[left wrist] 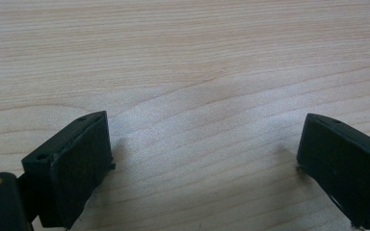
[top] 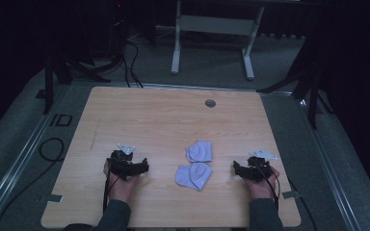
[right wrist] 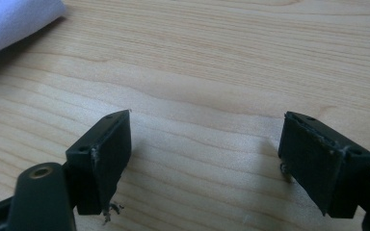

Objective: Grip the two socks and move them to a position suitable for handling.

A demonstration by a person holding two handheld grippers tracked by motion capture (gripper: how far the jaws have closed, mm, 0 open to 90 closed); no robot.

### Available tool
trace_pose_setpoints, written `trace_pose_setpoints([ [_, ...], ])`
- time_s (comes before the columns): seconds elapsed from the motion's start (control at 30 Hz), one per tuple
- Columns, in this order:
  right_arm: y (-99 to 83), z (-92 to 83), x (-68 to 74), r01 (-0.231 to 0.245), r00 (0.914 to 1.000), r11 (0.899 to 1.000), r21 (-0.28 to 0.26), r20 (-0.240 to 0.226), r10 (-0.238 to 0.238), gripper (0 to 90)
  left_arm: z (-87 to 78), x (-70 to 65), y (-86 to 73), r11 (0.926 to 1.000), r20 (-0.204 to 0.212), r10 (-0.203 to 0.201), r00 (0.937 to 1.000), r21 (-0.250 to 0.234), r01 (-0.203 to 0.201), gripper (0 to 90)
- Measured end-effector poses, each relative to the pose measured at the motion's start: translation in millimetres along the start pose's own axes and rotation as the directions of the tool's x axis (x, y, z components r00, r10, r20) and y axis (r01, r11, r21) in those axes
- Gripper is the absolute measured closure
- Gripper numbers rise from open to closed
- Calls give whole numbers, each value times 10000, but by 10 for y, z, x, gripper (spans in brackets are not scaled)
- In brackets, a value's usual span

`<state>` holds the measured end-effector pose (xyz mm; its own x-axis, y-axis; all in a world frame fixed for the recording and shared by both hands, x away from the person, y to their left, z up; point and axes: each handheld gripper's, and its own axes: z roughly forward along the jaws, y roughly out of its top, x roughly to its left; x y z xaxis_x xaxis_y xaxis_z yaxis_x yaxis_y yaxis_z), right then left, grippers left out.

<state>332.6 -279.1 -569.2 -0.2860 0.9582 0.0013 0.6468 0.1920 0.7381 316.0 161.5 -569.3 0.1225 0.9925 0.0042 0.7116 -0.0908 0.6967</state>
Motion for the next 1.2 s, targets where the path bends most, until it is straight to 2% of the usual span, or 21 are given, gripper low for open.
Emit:
trace_pose_setpoints([
  [0.13, 4, 2, 3, -21, 10000, 10000, 8, 28, 21, 200, 2, 2, 2, 10000, 16, 23, 10000, 2, -23, 49],
  [0.43, 32, -20, 42, 111, 9999, 9998, 145, -122, -109, 319, 4, 8, 5, 10000, 62, 74, 10000, 6, -74, 50],
  [0.63, 38, -49, 66, 303, 9992, 9994, 161, -280, -298, 486, 2, 10, 6, 10000, 65, 84, 9999, 18, -84, 50],
  [0.77, 40, -65, 80, 336, 9986, 9993, 150, -402, -330, 543, 0, 13, 8, 10000, 70, 81, 9999, 38, -81, 59],
  [0.9, 59, -111, 123, 538, 9972, 9985, 21, -529, -536, 597, -4, 15, 12, 9999, 81, 88, 9999, 80, -88, 64],
  [1.07, 67, -130, 185, 839, 9949, 9965, 60, -573, -834, 606, -6, 15, 13, 9999, 69, 89, 9999, 92, -90, 67],
  [1.2, 68, -150, 239, 1092, 9919, 9940, 105, -667, -1082, 663, -10, 16, 12, 9999, 74, 72, 9999, 87, -72, 74],
])
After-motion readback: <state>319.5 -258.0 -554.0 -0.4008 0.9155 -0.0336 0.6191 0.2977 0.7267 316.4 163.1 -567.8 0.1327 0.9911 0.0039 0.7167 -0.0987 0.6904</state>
